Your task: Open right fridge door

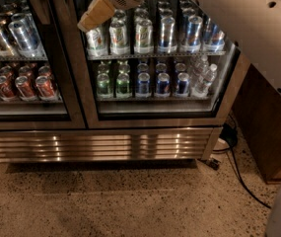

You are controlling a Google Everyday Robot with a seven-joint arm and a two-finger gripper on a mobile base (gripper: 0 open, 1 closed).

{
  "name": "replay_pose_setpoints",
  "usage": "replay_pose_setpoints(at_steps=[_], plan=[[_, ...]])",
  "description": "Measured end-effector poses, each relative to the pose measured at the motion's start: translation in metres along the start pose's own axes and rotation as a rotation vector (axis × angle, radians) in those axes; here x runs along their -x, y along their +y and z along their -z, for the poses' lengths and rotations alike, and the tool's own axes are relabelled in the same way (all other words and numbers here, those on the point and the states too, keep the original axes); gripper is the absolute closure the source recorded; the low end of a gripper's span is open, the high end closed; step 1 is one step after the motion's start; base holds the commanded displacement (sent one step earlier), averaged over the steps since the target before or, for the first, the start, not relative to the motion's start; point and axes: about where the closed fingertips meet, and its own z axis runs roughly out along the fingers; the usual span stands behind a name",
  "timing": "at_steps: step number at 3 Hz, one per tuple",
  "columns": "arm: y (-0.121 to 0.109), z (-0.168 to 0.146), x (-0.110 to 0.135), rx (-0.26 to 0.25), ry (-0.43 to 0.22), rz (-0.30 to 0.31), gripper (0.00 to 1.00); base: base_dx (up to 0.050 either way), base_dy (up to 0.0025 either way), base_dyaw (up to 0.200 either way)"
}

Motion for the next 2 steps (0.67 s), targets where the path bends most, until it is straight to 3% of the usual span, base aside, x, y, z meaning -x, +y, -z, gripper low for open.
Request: replay_pose_setpoints(at_steps=[2], plan=[[0.002,-0.023,0.034,0.051,-0.111,-0.027,0.0,0.0,0.0,0.0]])
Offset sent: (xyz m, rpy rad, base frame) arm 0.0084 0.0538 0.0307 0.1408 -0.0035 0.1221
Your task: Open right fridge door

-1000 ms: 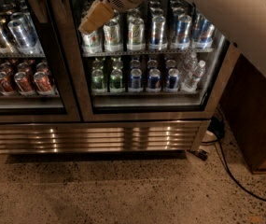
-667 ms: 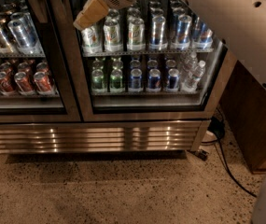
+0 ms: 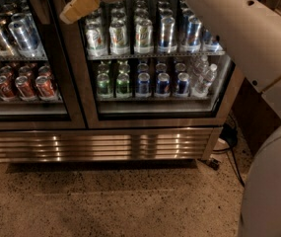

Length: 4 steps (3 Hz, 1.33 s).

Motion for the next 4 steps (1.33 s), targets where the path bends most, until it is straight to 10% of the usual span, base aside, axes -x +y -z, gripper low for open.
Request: replay_pose_setpoints(at_steps=[4], plan=[[0.01,-0.026,0.027,0.052,-0.088,0.001,0.0,0.0,0.0,0.0]])
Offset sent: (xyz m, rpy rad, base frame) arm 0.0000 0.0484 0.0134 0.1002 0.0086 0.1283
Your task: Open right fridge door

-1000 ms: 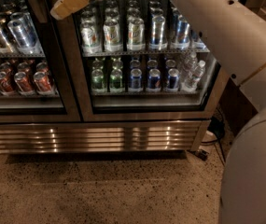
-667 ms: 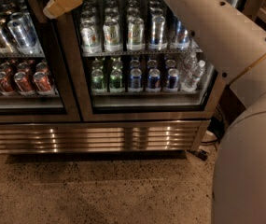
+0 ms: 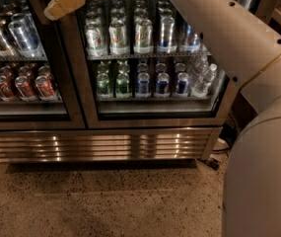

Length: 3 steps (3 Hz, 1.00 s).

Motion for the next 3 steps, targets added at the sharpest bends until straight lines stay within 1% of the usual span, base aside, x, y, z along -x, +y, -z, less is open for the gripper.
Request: replay_pose_setpoints(at_steps=[1,2,3], plan=[[0.001,-0.01,0.014,-0.018,-0.027,0.043,0.0,0.0,0.0,0.0],[0.002,-0.023,0.029,-0.02,-0.062,0.076,0.16,0.0,0.0,0.0],[0.002,-0.032,0.039,-0.018,-0.086,0.093,0.15,0.0,0.0,0.0]])
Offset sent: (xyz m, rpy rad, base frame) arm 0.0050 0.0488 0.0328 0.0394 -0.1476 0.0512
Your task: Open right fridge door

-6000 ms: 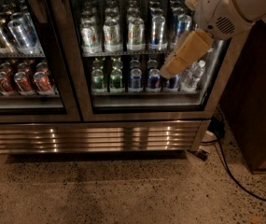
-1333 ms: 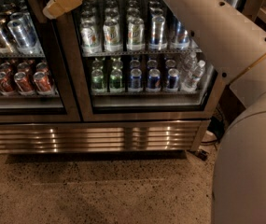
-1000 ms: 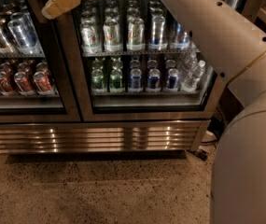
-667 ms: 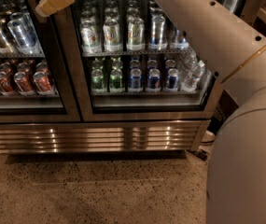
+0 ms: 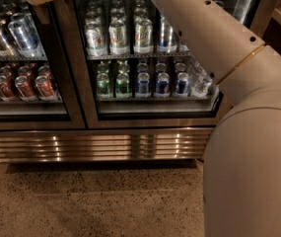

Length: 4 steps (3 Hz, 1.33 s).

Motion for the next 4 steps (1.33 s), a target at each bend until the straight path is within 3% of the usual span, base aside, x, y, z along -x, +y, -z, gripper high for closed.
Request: replay_pose_setpoints(at_steps=[1,2,4], plan=[[-0.0019,-0.0086,0.0024,0.0,-0.023,0.001,0.16,0.0,0.0,0.0],[-0.0021,-0.01,0.0024,0.0,-0.029,0.0,0.31,0.0,0.0,0.0],[-0.0072,-0.018,-0.0036,-0.001,-0.045,-0.02,0.75,0.0,0.0,0.0]])
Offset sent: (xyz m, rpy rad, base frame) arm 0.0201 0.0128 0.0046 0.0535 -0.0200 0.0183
